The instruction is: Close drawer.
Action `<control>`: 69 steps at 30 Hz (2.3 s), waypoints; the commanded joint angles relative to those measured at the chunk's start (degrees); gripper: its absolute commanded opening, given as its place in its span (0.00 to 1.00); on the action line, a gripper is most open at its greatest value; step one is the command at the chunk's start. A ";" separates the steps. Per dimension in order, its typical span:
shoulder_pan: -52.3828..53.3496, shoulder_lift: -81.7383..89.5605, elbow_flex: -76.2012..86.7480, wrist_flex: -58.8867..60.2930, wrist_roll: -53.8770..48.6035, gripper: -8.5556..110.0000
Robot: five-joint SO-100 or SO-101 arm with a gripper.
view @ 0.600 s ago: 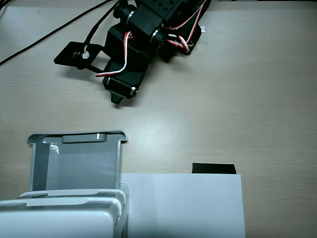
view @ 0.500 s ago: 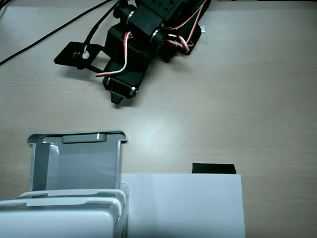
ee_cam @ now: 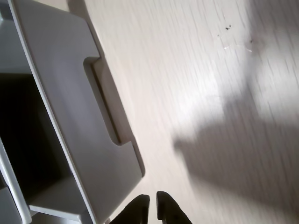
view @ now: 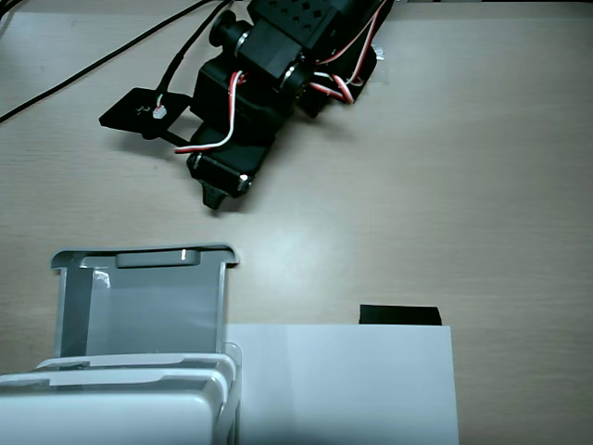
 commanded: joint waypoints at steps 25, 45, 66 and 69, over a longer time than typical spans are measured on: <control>0.70 4.75 -2.20 6.06 8.88 0.07; -1.05 9.40 -2.11 4.75 8.17 0.07; 5.27 -15.91 -2.99 -19.16 -18.11 0.07; 4.48 -18.98 -3.69 -22.32 -19.16 0.07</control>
